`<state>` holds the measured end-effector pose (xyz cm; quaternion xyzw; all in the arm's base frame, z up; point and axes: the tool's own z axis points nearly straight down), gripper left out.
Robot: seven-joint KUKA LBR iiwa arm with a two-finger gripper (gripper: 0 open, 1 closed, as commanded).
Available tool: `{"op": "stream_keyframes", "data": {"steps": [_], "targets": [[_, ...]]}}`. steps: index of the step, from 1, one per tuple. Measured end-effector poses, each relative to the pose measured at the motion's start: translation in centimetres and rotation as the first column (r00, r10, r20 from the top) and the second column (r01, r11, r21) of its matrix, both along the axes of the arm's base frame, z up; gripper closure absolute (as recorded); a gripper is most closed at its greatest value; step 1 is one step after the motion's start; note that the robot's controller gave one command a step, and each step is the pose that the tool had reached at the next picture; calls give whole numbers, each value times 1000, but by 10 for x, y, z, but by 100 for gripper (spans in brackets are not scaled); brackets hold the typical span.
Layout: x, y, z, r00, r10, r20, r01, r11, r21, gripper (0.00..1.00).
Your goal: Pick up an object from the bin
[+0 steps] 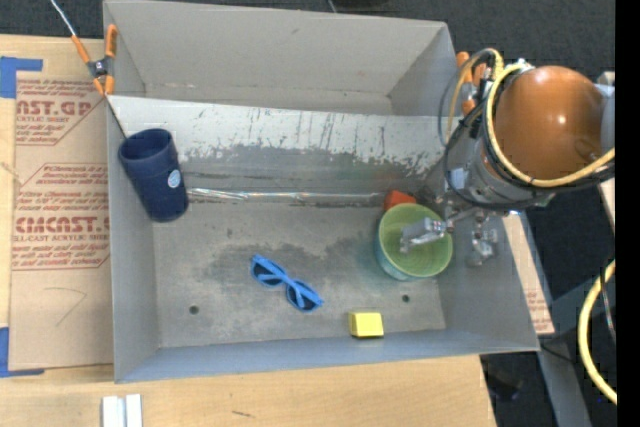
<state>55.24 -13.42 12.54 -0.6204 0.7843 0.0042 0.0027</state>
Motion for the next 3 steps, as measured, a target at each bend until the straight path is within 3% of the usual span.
{"op": "stream_keyframes", "data": {"steps": [1,2,3], "targets": [[-51,10,-49,991,134,8,-134,991,14,0],[-51,4,-48,992,130,3,-130,992,3,100],[-36,-11,-48,998,57,1,-57,998,20,100]]}}
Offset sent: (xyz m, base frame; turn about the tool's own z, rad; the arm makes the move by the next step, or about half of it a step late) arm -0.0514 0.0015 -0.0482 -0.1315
